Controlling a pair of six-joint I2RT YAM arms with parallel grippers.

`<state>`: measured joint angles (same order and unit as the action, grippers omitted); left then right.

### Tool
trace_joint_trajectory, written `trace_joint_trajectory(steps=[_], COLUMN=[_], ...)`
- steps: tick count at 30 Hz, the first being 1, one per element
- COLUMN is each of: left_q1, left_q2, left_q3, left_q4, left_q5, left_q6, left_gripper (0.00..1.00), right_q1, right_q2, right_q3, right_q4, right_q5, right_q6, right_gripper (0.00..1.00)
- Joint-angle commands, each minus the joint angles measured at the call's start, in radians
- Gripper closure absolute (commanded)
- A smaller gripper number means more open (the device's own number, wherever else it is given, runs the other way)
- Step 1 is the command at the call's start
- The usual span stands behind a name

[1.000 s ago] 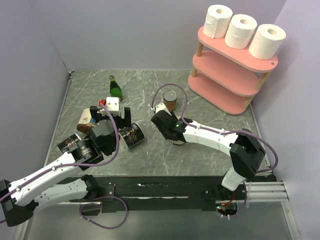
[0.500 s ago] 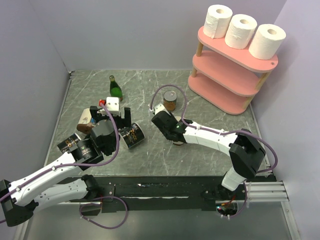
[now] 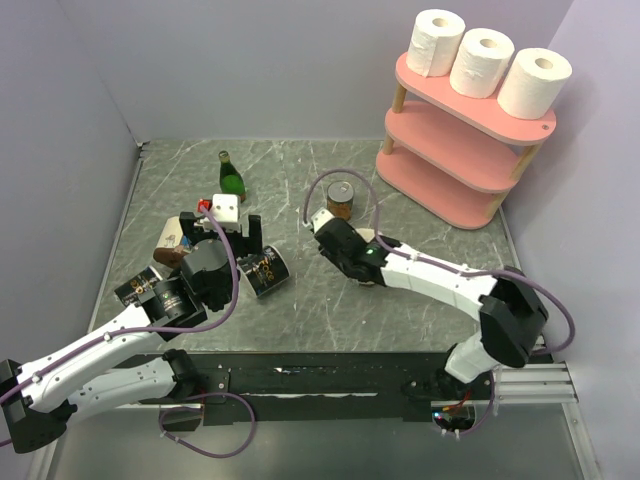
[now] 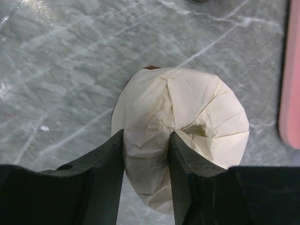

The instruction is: Place and organize the paper towels onto the shelf

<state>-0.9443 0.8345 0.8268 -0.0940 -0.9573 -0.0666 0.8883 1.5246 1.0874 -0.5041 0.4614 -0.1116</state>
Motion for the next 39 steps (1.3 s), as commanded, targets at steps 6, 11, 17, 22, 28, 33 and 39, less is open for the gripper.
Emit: trace_joint_trajectory(steps=[6, 11, 17, 22, 28, 33, 39], left_q1=[-0.005, -0.005, -0.005, -0.005, -0.005, -0.005, -0.005], left_q2=[-0.023, -0.035, -0.04, -0.037, -0.029, -0.025, -0.02], left_q3=[0.043, 0.038, 0.041, 0.041, 0.04, 0.041, 0.043], left_q4=[0.013, 0.02, 0.014, 0.016, 0.017, 0.014, 0.014], left_q5=[0.012, 0.015, 0.029, 0.04, 0.042, 0.038, 0.046], left_q6=[0.002, 0.005, -0.002, -0.006, -0.004, -0.004, -0.006], left_gripper=[0.04, 0.04, 0.04, 0.04, 0.04, 0.04, 0.04], right_q1=[-0.209, -0.389, -0.532, -0.603, -0.643, -0.684, -0.727], right_q2=[-0.256, -0.273, -0.193, -0.141, -0.08, -0.052, -0.023], right_q3=[0.088, 0.144, 0.245, 0.298, 0.327, 0.364, 0.39], right_q4=[0.019, 0.156, 0.234, 0.262, 0.303, 0.305, 0.311], right_q5=[0.057, 0.031, 0.016, -0.076, -0.067, -0.11, -0.156], right_q6=[-0.264, -0.419, -0.551, -0.591, -0.666, -0.683, -0.715], right_gripper=[0.66, 0.66, 0.66, 0.66, 0.66, 0.66, 0.66])
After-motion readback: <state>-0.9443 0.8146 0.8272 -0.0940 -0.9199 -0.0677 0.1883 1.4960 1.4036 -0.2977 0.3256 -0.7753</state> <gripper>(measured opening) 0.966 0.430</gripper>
